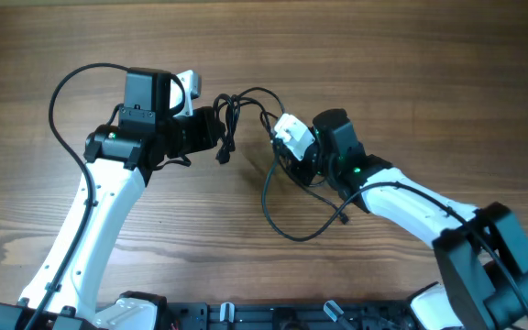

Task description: Untangle cables

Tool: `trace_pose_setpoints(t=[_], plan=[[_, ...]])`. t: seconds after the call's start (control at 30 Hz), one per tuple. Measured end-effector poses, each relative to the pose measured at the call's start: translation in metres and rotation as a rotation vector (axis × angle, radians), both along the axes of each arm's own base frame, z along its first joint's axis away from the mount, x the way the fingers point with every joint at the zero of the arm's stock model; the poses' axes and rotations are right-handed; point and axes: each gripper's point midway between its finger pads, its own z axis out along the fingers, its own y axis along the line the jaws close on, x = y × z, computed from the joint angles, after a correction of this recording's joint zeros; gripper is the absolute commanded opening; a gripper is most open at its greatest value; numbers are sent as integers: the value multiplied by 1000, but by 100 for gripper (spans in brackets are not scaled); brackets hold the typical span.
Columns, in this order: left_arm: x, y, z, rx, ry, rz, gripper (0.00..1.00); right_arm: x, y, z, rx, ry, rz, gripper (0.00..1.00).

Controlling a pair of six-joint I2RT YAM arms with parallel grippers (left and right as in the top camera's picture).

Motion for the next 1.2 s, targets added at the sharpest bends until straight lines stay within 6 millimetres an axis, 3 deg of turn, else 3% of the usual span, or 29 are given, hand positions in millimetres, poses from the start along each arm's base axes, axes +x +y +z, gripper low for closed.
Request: trace_pose_setpoints(t=[0.3, 0.47, 0.57, 0.73, 0.97, 1.1, 1.2], plan=[[0, 0, 0, 0, 0, 0, 4, -2, -4, 118, 151, -247, -28, 4], [0, 0, 0, 0, 0, 0, 4, -7, -7, 145, 184, -306, -29, 4], [-1, 0, -1, 1, 6, 0, 4, -8, -13, 135, 149, -277, -53, 4], [-2, 0, -2, 2, 11, 0, 4, -4, -40, 106, -14, -234, -151, 4], [-2, 0, -2, 2, 11, 0, 4, 8, -78, 94, -220, -286, -279, 4], [-1, 0, 0, 1, 3, 0, 4, -3, -85, 77, -280, -225, -257, 4], [4, -1, 3, -11, -15, 11, 4, -16, -76, 68, -264, -168, -187, 4]])
